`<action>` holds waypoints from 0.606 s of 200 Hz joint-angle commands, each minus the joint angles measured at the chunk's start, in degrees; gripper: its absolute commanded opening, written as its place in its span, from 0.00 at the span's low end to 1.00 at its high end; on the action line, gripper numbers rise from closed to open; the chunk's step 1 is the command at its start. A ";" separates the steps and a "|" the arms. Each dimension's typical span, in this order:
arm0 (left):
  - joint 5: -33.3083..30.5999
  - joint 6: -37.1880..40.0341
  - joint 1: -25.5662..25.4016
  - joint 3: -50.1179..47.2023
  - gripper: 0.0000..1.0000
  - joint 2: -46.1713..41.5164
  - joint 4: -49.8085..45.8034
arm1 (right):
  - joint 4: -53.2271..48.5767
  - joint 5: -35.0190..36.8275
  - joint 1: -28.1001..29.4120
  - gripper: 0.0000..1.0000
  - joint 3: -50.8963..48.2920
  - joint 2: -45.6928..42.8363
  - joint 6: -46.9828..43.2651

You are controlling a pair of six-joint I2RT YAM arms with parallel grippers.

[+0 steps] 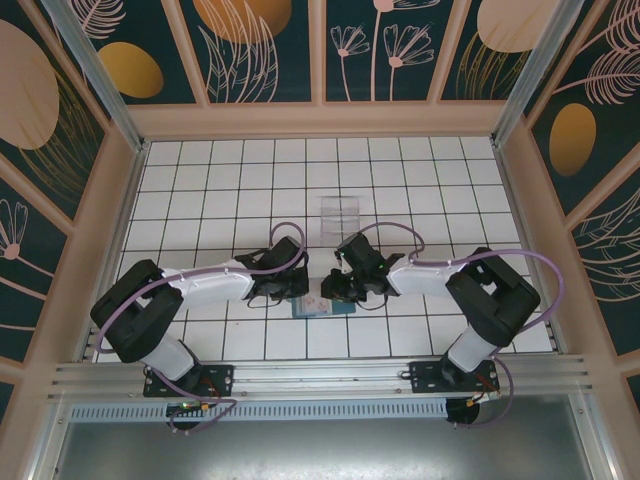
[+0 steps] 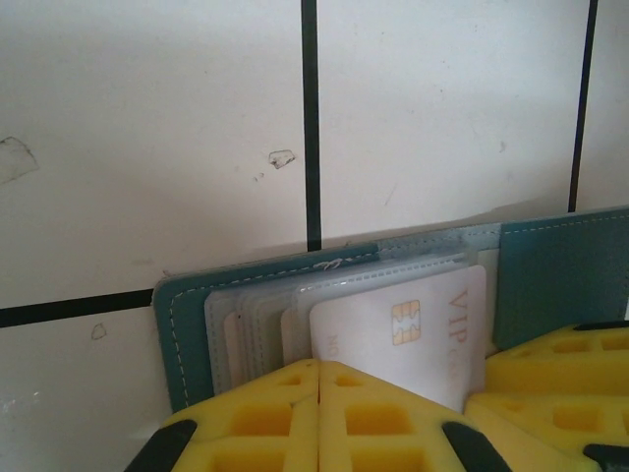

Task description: Take the credit cards out of the card holder

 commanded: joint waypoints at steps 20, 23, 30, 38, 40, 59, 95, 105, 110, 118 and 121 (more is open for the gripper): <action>-2.22 1.01 -0.10 -0.71 0.09 1.02 -3.84 | -1.06 1.75 -0.12 0.22 -1.12 0.95 0.27; -2.31 1.00 -0.14 -0.71 0.09 1.00 -3.86 | -1.20 1.84 -0.15 0.22 -1.10 1.00 0.31; -2.35 0.94 -0.15 -0.69 0.09 0.76 -4.05 | -1.35 1.98 -0.16 0.21 -1.10 1.09 0.29; -2.55 0.96 -0.11 -0.58 0.09 0.44 -4.25 | -1.40 1.98 -0.16 0.20 -1.09 1.18 0.29; -2.58 1.00 -0.14 -0.61 0.09 0.35 -4.29 | -1.41 1.98 -0.16 0.20 -1.05 1.13 0.29; -3.06 0.92 -0.07 -0.53 0.11 -0.39 -4.89 | -1.42 2.11 -0.18 0.17 -1.25 1.12 0.49; -4.11 1.05 -0.10 0.15 0.13 -0.84 -6.25 | -2.72 3.16 -0.12 0.13 -0.92 0.51 0.47; -4.70 1.18 -0.14 0.41 0.13 -0.84 -6.90 | -3.08 3.51 -0.17 0.12 -0.98 0.09 0.50; -4.96 1.27 -0.14 0.63 0.14 -0.91 -7.29 | -3.32 3.63 -0.16 0.11 -1.05 -0.08 0.51; -5.31 1.41 -0.14 0.86 0.14 -0.90 -7.91 | -3.61 3.73 -0.23 0.11 -1.09 -0.18 0.52; -5.46 1.45 -0.10 0.94 0.14 -1.00 -8.10 | -3.66 3.78 -0.20 0.10 -1.10 -0.28 0.52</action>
